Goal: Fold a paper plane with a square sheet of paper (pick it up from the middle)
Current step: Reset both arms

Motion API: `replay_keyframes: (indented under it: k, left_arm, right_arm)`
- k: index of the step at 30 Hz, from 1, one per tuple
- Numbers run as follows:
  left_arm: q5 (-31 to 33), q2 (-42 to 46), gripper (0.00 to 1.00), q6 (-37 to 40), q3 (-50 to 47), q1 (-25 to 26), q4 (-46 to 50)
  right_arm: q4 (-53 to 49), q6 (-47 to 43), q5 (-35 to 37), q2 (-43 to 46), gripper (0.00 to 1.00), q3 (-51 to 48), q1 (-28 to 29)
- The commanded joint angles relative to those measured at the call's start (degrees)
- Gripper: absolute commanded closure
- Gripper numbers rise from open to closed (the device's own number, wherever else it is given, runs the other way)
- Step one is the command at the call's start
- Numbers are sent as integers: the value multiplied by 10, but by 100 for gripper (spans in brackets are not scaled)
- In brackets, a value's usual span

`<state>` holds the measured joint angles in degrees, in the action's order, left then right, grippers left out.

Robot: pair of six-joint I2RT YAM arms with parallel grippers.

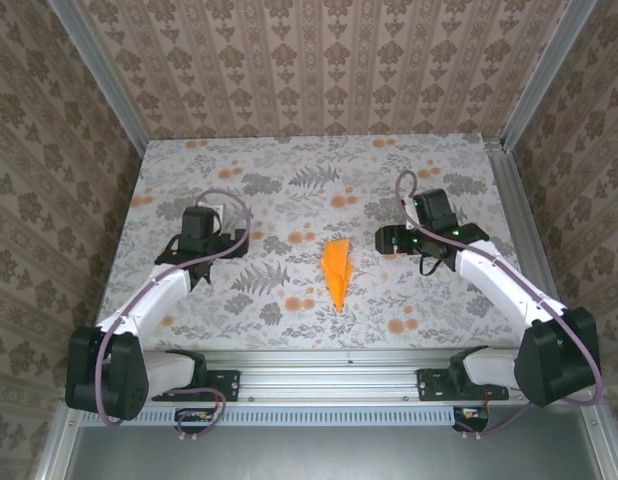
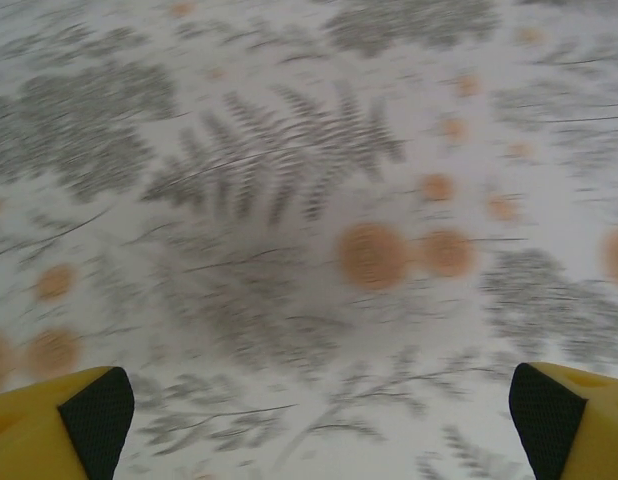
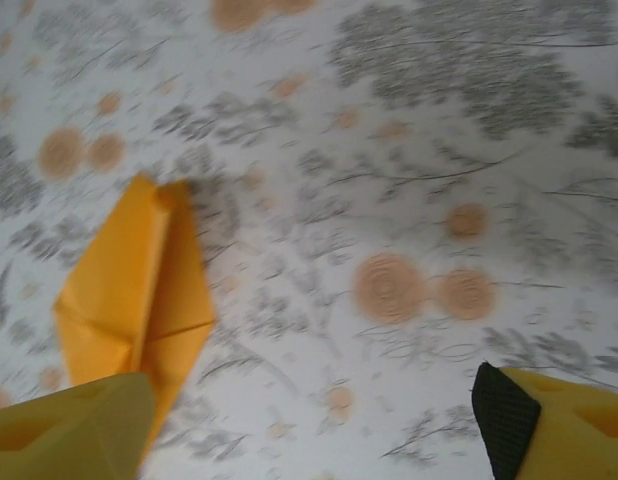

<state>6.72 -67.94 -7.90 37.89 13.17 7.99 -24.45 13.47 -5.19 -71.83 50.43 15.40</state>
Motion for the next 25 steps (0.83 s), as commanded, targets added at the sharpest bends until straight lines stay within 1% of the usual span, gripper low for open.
replay_keyframes:
  k: [1, 5, 9, 15, 21, 25]
  left_arm:
    - [53, 13, 0, 23, -27, -43, -71]
    - [44, 7, 0, 40, -67, -79, -154]
    - [50, -41, 0, 56, -74, -102, -207]
    - [39, -111, 0, 65, -68, -103, -283]
    - [27, -127, 0, 73, -61, -102, -294]
    - [22, -123, 0, 80, -66, -99, -301]
  right_arm:
    - [128, -20, 76, 34, 8, -57, -27]
    - [234, -37, 131, 50, 1, -120, -62]
    - [301, -59, 160, 35, 0, -156, -93]
    - [442, -58, 131, 11, 0, -214, -132]
    - [516, -62, 120, -54, 0, -221, -142]
    - [536, -65, 109, -71, 0, -218, -144]
